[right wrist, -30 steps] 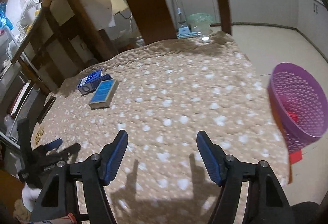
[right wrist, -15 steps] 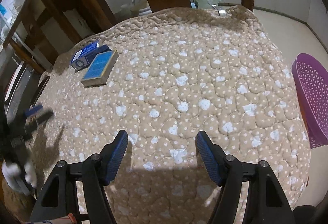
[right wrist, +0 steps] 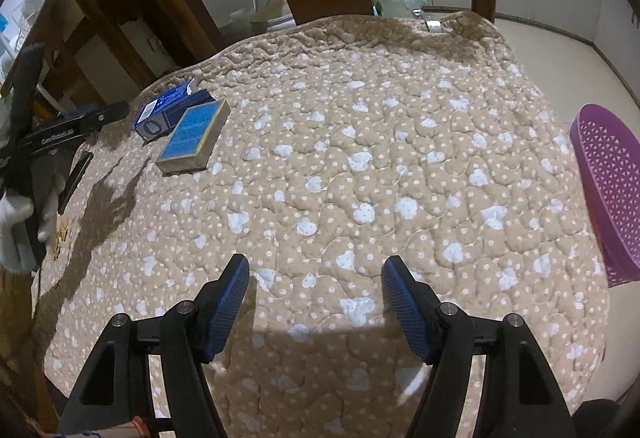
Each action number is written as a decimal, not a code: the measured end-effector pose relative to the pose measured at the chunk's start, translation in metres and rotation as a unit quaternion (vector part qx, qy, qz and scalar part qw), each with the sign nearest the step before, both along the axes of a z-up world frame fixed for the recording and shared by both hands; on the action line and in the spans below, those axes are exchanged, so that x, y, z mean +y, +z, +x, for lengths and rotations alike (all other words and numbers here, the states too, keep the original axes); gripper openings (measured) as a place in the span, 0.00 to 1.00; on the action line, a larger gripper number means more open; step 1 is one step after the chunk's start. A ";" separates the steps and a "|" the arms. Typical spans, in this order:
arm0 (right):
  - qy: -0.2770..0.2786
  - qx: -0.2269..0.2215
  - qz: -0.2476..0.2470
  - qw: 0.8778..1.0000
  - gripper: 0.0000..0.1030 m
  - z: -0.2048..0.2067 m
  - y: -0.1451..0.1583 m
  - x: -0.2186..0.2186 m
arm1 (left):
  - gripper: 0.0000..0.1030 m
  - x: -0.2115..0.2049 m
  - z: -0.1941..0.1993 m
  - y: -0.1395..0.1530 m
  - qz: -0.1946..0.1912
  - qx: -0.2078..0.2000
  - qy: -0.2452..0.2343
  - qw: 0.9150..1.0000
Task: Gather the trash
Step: 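Grasp the blue toothpaste box with the left tool while the right grasps the blue card box, then lift the blue toothpaste box and blue card box above the bed cover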
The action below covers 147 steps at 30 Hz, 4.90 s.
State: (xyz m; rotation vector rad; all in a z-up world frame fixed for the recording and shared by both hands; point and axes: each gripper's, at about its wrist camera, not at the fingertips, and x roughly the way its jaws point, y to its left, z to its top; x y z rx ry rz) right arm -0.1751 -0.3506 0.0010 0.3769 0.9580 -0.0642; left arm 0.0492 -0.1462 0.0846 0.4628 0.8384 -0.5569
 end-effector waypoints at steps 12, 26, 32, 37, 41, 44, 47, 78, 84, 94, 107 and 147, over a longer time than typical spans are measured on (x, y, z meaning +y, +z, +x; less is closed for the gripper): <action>0.001 0.001 0.005 1.000 0.72 -0.009 -0.003 0.001 | 0.96 -0.051 0.045 -0.059 0.072 0.074 -0.043 0.994; 0.080 0.008 -0.009 0.997 0.72 0.044 0.010 0.050 | 0.45 0.061 -0.016 -0.029 -0.127 0.169 0.129 0.969; 0.092 0.005 -0.006 0.996 0.76 0.099 0.021 0.070 | 0.45 0.085 -0.022 -0.028 -0.146 0.157 0.138 0.967; 0.070 0.021 0.012 0.997 0.78 0.146 0.020 0.076 | 0.46 0.087 -0.018 -0.044 -0.135 0.173 0.139 0.966; 0.055 0.042 -0.009 0.998 0.78 0.169 0.010 0.083 | 0.46 0.084 -0.018 -0.049 -0.128 0.170 0.139 0.967; 0.047 0.053 -0.030 0.997 0.78 0.179 0.002 0.089 | 0.53 0.077 -0.014 -0.056 -0.131 0.170 0.140 0.967; 0.052 0.060 -0.062 0.995 0.75 0.185 0.002 0.100 | 0.66 0.076 -0.012 -0.059 -0.136 0.168 0.135 0.967; 0.000 -0.028 0.001 1.000 0.57 -0.007 0.035 -0.012 | 0.46 0.041 -0.117 -0.021 -0.121 0.109 0.115 0.980; -0.007 -0.059 -0.005 0.998 0.57 -0.034 0.036 -0.024 | 0.46 0.020 -0.150 -0.004 -0.108 0.108 0.109 0.982; 0.017 -0.102 -0.068 0.992 0.57 -0.050 0.045 -0.026 | 0.46 -0.028 -0.192 0.005 -0.023 0.046 0.070 0.996; -0.006 -0.086 -0.022 0.996 0.57 -0.052 0.006 -0.057 | 0.46 -0.054 -0.186 -0.035 0.000 0.113 0.073 0.991; -0.033 -0.117 -0.051 0.991 0.59 -0.070 0.020 -0.060 | 0.44 -0.095 -0.214 -0.005 0.038 0.010 0.024 0.999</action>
